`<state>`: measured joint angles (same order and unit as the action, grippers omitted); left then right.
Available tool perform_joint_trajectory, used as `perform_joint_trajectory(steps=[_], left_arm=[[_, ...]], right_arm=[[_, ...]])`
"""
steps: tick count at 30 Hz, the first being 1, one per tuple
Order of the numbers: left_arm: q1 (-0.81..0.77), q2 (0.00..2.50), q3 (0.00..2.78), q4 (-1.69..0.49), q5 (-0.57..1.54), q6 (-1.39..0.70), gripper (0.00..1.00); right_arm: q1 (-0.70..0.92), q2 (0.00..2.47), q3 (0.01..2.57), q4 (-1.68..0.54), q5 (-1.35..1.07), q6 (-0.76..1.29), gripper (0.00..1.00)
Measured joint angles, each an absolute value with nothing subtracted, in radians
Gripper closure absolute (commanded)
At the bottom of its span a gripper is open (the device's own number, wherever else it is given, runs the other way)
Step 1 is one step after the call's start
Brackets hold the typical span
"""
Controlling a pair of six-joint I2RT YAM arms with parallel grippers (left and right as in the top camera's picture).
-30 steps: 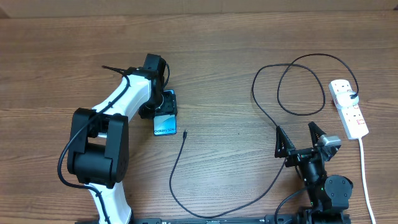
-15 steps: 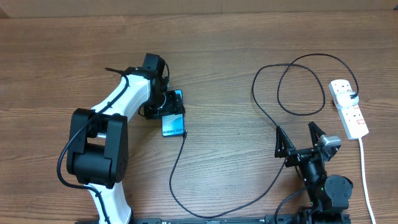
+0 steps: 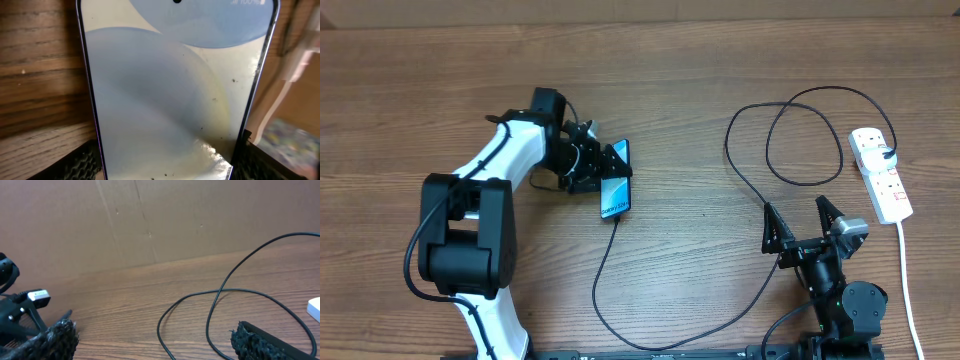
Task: Plug charger to phone and switch on socket
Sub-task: 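Lift the phone with the left gripper and tilt it upright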
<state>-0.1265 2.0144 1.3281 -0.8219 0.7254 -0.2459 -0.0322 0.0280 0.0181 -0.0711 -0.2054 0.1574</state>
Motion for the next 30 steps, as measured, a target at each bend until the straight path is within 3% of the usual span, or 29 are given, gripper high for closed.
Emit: perform_joint_trajectory(steps=[12,30], left_arm=[[-0.076,2.014,1.328,-0.822,0.942,-0.205,0.28],[-0.076,2.014,1.328,-0.814,0.959,-0.198,0.27]], right_arm=[[-0.032,0.028,0.018,-0.07,-0.205,0.157,0.0],[-0.032,0.028,0.018,-0.007,-0.205,0.157,0.0]])
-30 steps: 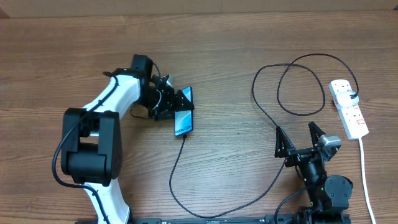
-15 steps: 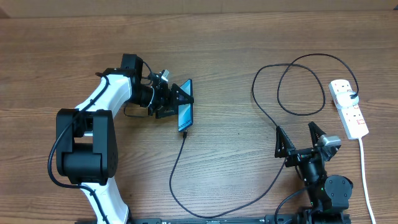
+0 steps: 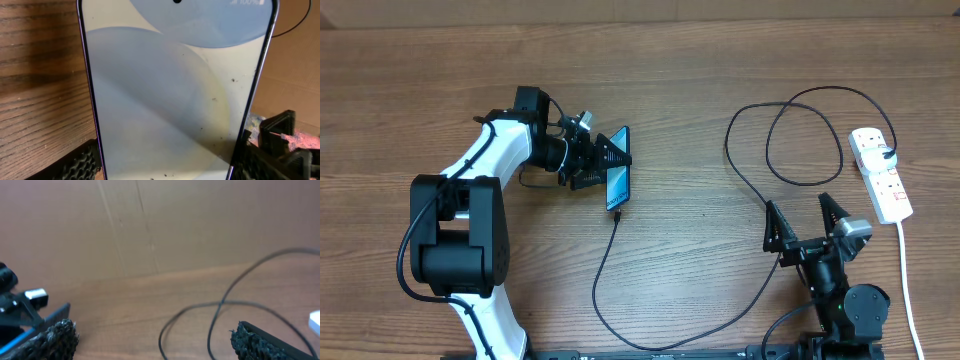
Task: Plug charger to phone and switch on socket
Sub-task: 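Lift the phone with the left gripper and tilt it upright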
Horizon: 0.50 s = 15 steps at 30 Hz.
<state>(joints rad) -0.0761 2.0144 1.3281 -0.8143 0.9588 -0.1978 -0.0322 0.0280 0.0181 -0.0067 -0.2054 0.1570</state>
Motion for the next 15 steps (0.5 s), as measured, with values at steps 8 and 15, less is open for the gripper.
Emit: perform_joint_trajectory(steps=[8,15], left_arm=[[-0.076,2.014,1.328,-0.814,0.959,-0.198,0.27],[-0.076,2.014,1.328,-0.813,0.959,-0.198,0.26]], right_arm=[[-0.032,0.028,0.018,-0.02,-0.205,0.157,0.0],[-0.032,0.028,0.018,-0.07,-0.205,0.157,0.0]])
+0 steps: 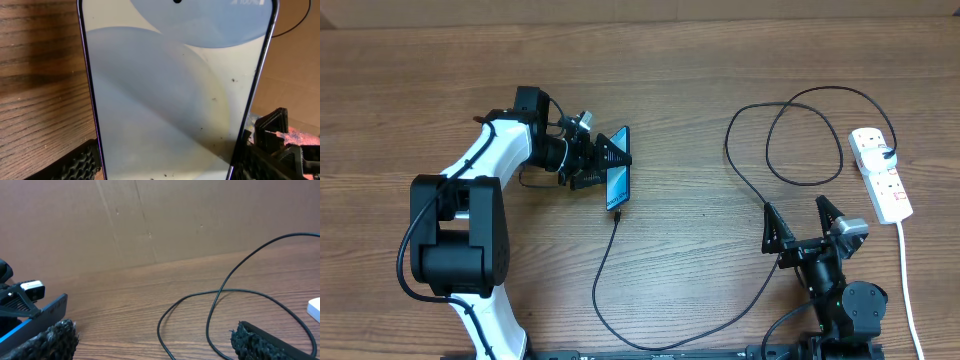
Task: Plug charger to phone and switch on socket
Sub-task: 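Lift the phone with the left gripper and tilt it upright, then move the right gripper toward the bottom of the held phone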
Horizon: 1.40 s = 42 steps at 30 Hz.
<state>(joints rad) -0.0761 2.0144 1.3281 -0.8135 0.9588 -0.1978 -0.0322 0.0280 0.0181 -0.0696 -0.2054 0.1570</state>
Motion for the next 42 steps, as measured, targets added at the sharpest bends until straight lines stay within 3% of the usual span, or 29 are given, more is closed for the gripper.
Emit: perform_joint_trajectory(steps=[32,39,42], left_arm=[[-0.076,2.014,1.328,-0.811,0.958,-0.183,0.26],[-0.076,2.014,1.328,-0.811,0.959,-0.183,0.26],[-0.076,2.014,1.328,-0.814,0.959,-0.182,0.26]], right_arm=[[-0.032,0.028,0.018,-0.07,-0.205,0.157,0.0],[-0.032,0.028,0.019,-0.031,-0.365,0.381,0.0],[-0.032,0.044,0.064,-0.154,-0.446,0.492,0.0]])
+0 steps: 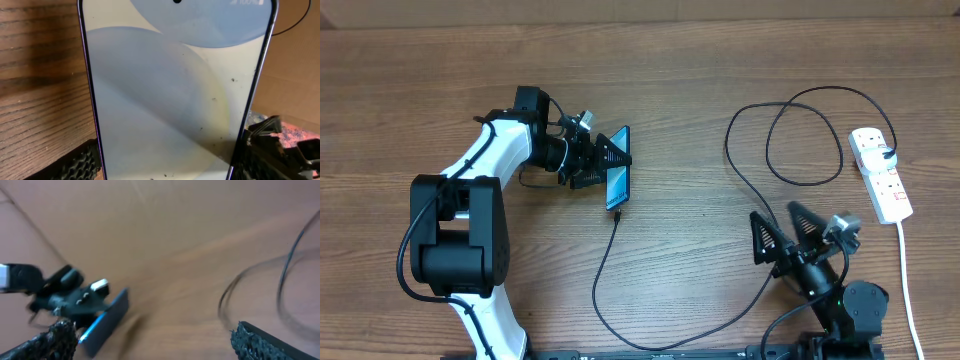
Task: Plug charger to phone and switch on socket
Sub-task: 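Move the right gripper toward the bottom of the held phone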
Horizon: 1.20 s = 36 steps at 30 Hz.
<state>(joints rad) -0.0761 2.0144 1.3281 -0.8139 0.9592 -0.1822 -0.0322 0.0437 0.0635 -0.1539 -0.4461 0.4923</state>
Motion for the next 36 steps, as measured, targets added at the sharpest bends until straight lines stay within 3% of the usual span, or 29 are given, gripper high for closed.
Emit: perform_joint_trajectory(steps=[5,12,15,20,24,36], left_arm=[[-0.076,2.014,1.328,-0.814,0.967,-0.18,0.26],[-0.076,2.014,1.328,-0.806,0.972,-0.179,0.26],[-0.076,2.014,1.327,-0.807,0.973,-0.179,0.26],[-0.076,2.014,1.327,-0.808,0.973,-0.179,0.26],[-0.076,2.014,1.327,-0.807,0.973,-0.179,0.25],[-0.076,2.014,1.327,-0.811,0.973,-0.179,0.25]], right_arm=[[-0.032,0.223,0.375,-0.384,-0.496,0.525,0.0],[-0.032,0.764,1.008,-0.876,-0.533,0.398,0.0],[-0.032,1.016,1.176,-0.959,-0.576,0.363,0.17],[0.021,1.267,1.208,-0.919,-0.648,0.329,0.21],[0.223,1.488,1.208,-0.828,-0.654,0.301,0.21],[0.541,1.784,1.209,-0.446,-0.518,0.378,0.22]])
